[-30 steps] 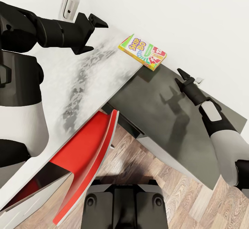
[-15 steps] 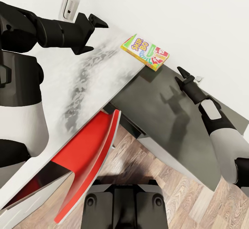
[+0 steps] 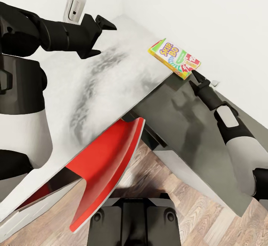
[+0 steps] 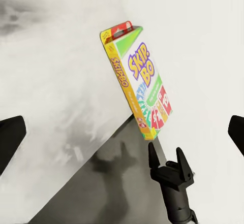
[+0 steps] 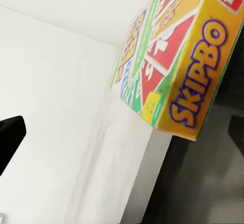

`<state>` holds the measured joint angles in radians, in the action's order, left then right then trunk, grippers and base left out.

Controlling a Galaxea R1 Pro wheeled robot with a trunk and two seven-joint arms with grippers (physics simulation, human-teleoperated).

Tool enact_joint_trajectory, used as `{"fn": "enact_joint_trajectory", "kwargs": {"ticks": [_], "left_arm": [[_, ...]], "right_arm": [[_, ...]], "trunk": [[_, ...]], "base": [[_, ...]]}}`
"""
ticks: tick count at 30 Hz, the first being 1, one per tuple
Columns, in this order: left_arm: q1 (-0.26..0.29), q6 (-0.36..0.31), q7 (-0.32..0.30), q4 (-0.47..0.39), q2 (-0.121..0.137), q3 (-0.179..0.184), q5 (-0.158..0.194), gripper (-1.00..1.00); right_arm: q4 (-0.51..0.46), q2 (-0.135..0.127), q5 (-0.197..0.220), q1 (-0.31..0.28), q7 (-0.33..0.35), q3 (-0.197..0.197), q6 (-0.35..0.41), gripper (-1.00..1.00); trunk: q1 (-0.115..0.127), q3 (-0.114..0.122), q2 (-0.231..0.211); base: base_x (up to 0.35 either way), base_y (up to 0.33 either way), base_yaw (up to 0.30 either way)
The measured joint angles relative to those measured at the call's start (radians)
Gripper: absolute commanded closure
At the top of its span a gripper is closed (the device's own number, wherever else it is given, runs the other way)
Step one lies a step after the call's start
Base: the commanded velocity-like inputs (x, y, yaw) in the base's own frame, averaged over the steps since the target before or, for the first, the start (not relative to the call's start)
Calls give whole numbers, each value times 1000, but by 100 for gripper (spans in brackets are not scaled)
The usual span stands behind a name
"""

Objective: Put all the toys in the child's room - the three board games (two on the bed and one on the table), the two jigsaw puzzles on the table, and the tennis ball on the table - inside the toy box on the table in the child's room.

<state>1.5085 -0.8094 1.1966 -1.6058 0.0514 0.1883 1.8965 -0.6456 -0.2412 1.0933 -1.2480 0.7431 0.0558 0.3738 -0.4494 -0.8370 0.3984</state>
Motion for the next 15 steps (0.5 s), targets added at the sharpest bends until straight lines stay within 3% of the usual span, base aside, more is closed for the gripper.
{"fn": "enact_joint_trajectory", "kwargs": {"ticks": [15], "left_arm": [[0, 0, 0, 0, -2, 0, 0, -100]], "right_arm": [[-1, -8, 1, -1, 0, 0, -2, -100]], "trunk": [[0, 0, 0]], "base": [[0, 0, 59]]}}
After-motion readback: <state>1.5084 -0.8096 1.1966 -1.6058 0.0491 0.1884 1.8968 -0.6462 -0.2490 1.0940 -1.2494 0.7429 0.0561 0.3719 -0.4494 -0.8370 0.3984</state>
